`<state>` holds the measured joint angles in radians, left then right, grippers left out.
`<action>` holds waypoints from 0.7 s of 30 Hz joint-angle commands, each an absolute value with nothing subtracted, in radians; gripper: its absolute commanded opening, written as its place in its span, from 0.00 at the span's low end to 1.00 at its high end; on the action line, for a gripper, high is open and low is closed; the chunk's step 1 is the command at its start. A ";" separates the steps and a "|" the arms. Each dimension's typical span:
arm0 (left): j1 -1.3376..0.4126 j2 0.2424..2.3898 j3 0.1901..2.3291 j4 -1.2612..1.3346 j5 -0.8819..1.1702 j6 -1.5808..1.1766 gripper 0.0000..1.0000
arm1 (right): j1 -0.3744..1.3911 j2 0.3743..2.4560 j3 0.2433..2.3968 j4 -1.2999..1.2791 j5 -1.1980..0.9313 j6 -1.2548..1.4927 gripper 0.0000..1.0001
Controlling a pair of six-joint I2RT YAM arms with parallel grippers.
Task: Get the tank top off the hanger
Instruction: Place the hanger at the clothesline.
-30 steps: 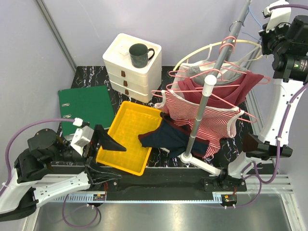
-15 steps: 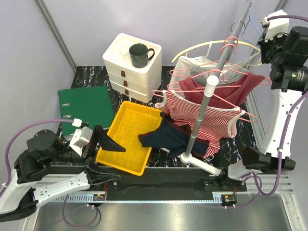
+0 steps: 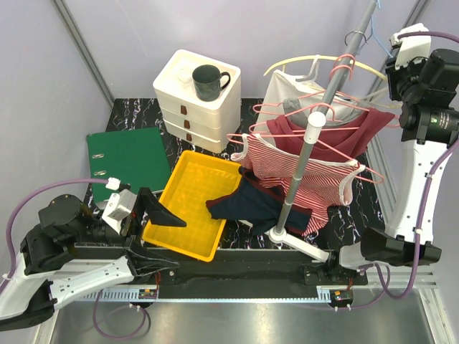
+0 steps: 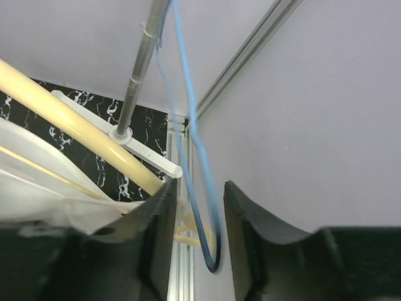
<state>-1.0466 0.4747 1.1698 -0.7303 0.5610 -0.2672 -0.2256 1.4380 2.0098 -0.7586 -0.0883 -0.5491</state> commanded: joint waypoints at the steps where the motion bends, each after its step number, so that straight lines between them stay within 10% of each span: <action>1: -1.051 0.476 1.167 -0.681 0.551 -0.279 0.99 | -0.233 1.367 1.968 -0.693 -0.046 -0.557 0.49; 15: -1.051 0.529 1.062 -0.608 0.270 -0.307 0.99 | -0.233 1.178 1.973 -0.728 -0.003 -0.301 0.99; 21: -1.051 0.600 0.918 -0.424 0.190 -0.350 0.99 | -0.233 1.082 2.008 -0.972 -0.023 0.010 1.00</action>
<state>-1.0466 0.5449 0.9985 -0.6113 0.2874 -0.3099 -0.2295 1.1568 1.9839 -0.8318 -0.0109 -0.2562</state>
